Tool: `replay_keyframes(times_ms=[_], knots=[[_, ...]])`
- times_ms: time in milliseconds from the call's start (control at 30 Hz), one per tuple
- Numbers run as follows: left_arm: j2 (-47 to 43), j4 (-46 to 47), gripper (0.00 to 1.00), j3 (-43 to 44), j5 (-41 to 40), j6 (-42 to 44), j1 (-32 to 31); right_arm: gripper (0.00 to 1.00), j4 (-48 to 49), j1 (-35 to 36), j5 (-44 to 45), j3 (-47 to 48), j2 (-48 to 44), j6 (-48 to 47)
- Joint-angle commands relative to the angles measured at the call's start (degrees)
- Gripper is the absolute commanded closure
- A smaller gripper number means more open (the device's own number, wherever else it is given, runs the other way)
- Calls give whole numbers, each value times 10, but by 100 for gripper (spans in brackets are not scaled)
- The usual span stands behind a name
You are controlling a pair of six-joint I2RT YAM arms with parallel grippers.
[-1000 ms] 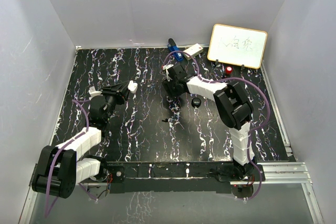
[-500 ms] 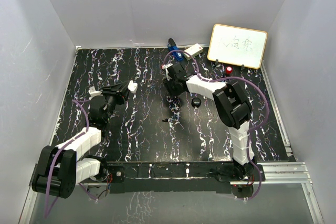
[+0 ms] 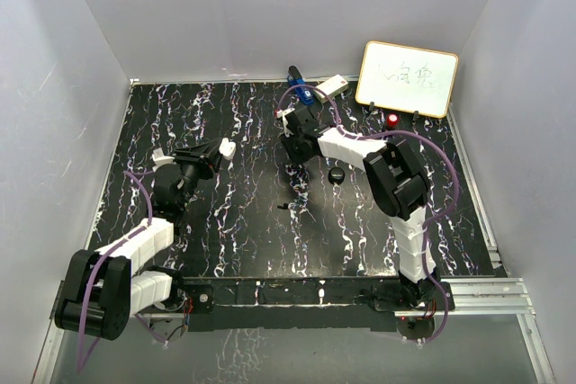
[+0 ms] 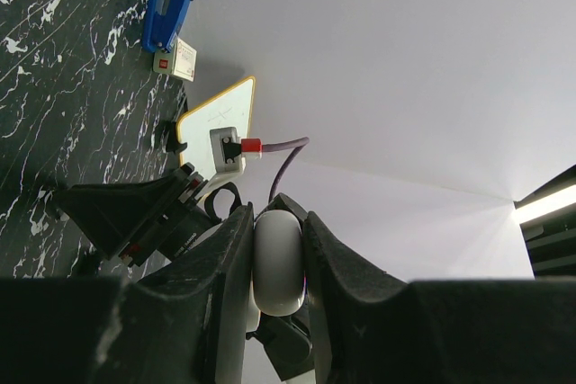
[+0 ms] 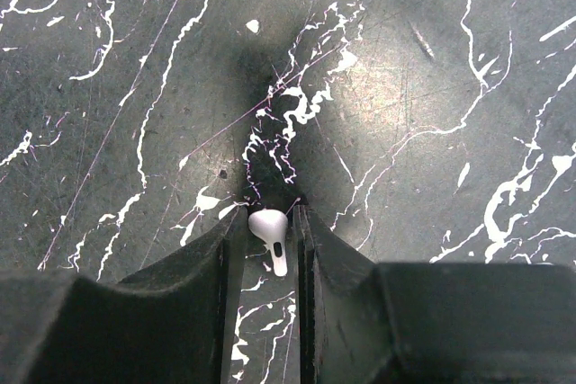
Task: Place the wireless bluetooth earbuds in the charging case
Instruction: Pick up the earbud from the center of the board, then place the earbud in the charging case.
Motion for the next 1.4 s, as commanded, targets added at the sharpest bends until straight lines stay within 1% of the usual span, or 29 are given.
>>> replay_keyframes(times_ms=[0,67,100,233,300,367,433,500,600,700,733,867,1100,1200,1367], knots=[[-13,9,100,1,3,-3,4,75,-29,1,-9,14,15,-3],[-12,11,100,0,3,-4,4,76,-32,1,-8,13,15,-3],[-12,11,100,-1,3,-3,5,79,-32,0,-9,13,16,-3],[-12,9,100,0,4,-4,5,93,-36,1,-7,18,18,-3],[-12,8,100,1,4,-4,5,98,-38,0,-5,25,16,0],[-12,8,100,2,6,-3,4,100,-30,0,-6,26,8,5],[-12,7,100,3,8,-3,4,100,1,-3,-20,14,-13,14],[-10,-2,100,9,12,-1,5,100,51,-11,-51,-10,-45,24],[1,-3,100,19,21,1,4,100,155,-19,-84,-68,-108,40],[14,3,100,33,27,-3,5,100,286,-26,-119,-141,-170,57],[19,5,100,38,30,-3,4,100,343,-29,-132,-172,-193,60],[39,15,100,63,39,-13,3,100,503,-36,-181,-249,-243,75],[87,31,100,108,58,-45,-13,100,734,-37,-287,-321,-259,107],[104,39,100,123,61,-59,-26,100,801,-36,-306,-330,-259,121],[125,40,100,141,66,-76,-44,100,843,-34,-315,-329,-265,127]])
